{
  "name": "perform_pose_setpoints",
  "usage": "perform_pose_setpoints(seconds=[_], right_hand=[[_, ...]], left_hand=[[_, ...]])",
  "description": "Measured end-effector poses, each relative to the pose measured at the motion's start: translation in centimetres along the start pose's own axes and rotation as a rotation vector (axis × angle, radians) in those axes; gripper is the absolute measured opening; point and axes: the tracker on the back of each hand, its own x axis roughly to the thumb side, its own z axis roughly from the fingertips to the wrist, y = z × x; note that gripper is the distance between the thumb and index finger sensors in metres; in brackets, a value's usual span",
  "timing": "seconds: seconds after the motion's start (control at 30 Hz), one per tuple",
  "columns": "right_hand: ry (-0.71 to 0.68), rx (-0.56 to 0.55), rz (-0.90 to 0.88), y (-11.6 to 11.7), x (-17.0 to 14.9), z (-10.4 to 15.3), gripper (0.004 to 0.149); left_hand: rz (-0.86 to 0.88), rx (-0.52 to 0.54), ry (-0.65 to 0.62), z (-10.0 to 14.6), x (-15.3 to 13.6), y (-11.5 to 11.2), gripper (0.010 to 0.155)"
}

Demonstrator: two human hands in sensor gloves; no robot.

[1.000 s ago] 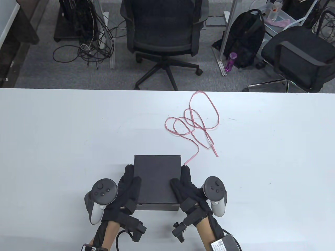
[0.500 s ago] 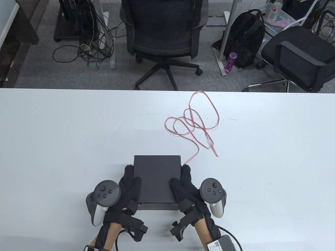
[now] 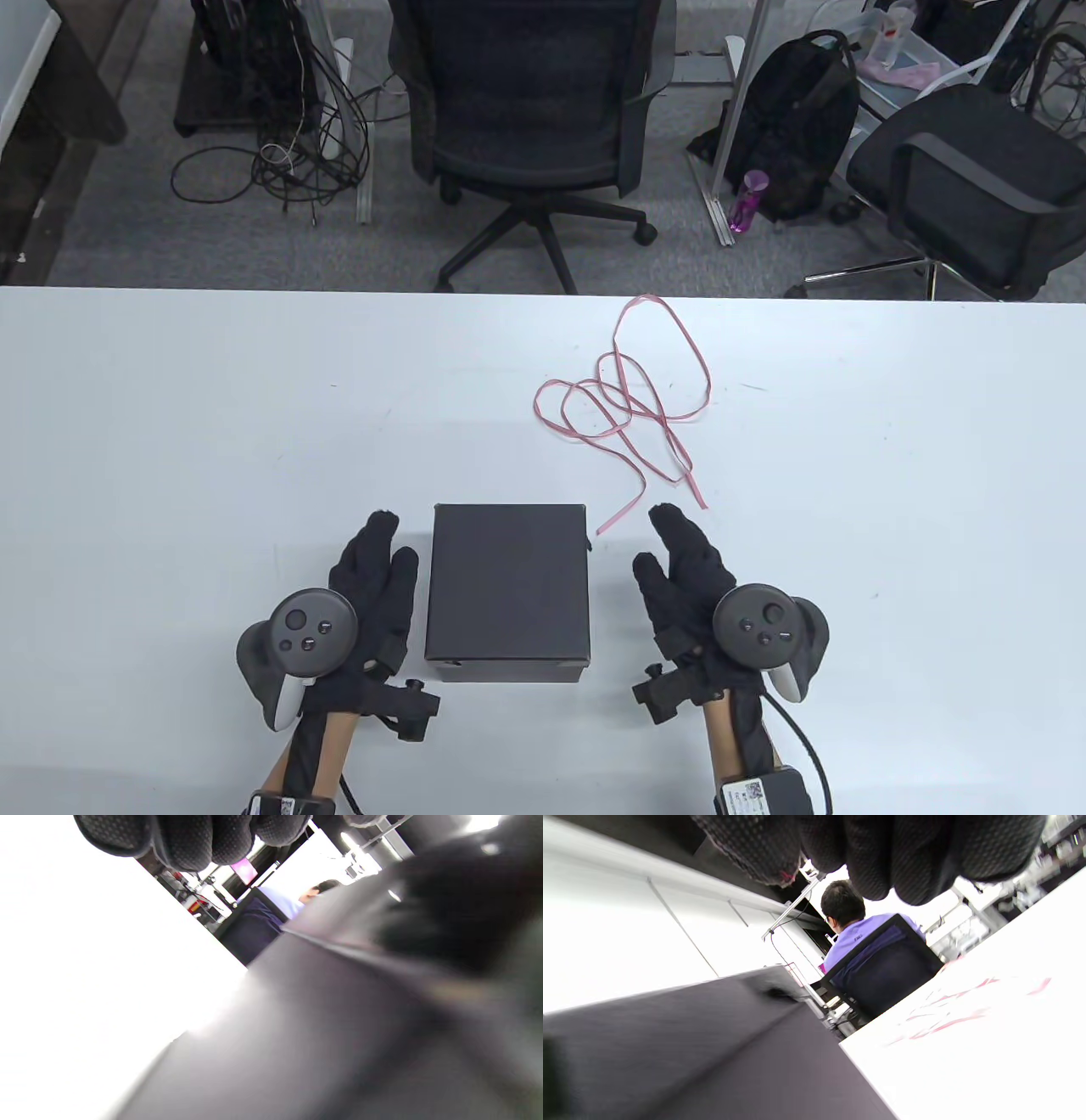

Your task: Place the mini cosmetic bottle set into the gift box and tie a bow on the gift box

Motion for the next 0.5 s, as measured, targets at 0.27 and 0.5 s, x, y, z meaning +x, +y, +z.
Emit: perform_pose_setpoints(seconds=[0.27,0.5], right_hand=[[-0.035,0.15,0.412,1.7,-2.4,-1.4,0.048],[-0.002,0.431,0.718,6.3,-4.4,-6.2,0.052]], left_hand=[[-0.047,-0.031,0.092,-0.5,-3.2,-0.4,0.064],[-0.014,-0.034,0.127,-0.7,-4.1,-0.1,0.063]])
